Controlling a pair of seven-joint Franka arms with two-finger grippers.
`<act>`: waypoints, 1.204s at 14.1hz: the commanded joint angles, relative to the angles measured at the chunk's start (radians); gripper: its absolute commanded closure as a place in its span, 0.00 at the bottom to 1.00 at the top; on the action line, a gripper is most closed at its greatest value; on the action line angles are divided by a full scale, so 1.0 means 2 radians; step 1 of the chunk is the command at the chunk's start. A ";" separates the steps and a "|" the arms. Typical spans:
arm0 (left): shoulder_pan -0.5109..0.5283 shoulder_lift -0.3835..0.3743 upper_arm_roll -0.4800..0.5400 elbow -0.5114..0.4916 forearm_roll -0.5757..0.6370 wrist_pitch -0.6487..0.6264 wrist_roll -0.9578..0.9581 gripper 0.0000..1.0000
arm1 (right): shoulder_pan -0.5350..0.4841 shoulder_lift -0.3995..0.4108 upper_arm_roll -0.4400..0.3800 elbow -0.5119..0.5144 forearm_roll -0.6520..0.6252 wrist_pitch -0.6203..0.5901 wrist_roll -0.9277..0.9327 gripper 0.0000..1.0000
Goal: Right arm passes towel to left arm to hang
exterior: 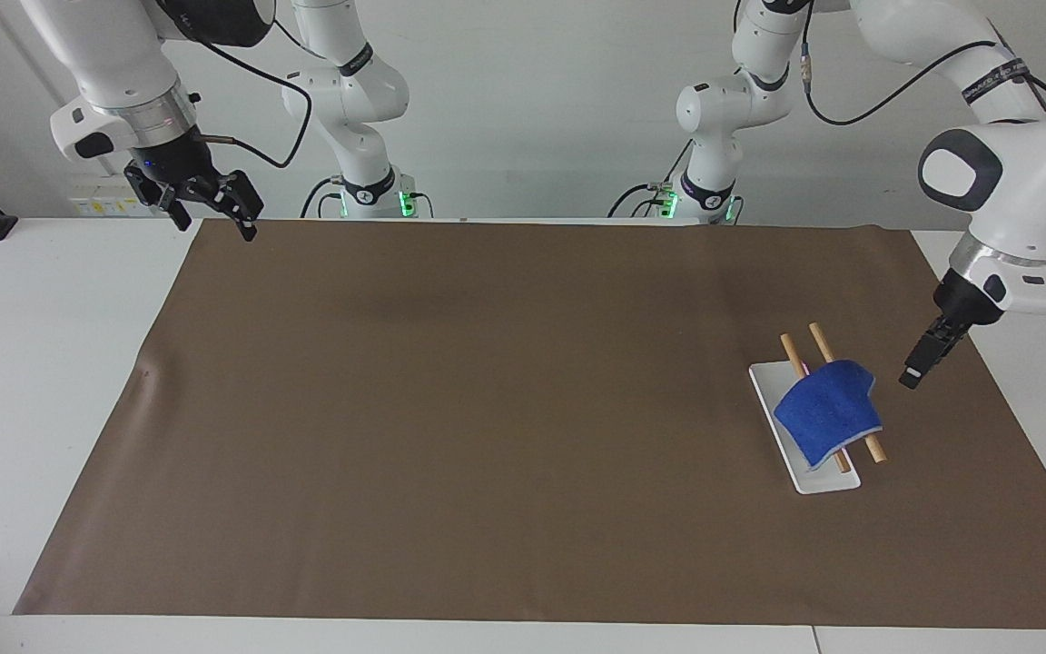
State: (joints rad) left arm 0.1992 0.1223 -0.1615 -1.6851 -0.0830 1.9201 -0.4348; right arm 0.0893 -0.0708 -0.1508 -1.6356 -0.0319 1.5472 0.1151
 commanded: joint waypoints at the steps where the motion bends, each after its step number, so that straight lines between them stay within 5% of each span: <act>1: 0.000 -0.032 -0.022 0.021 0.027 -0.084 0.010 0.20 | 0.003 -0.007 -0.005 -0.002 0.005 -0.004 0.005 0.00; 7: 0.000 -0.057 -0.046 0.062 0.077 -0.194 0.125 0.10 | 0.002 -0.014 -0.004 -0.008 0.006 -0.003 0.002 0.00; 11: 0.002 -0.070 -0.041 0.074 0.082 -0.189 0.182 0.00 | -0.001 -0.014 -0.004 -0.008 0.005 -0.001 -0.015 0.00; 17: 0.002 -0.074 -0.040 0.068 0.081 -0.138 0.191 0.00 | 0.000 -0.014 -0.004 -0.008 0.006 -0.002 -0.014 0.00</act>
State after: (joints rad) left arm 0.2015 -0.0171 -0.2445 -1.5415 0.0662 1.6014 -0.0706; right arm 0.0893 -0.0784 -0.1550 -1.6340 -0.0319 1.5472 0.1088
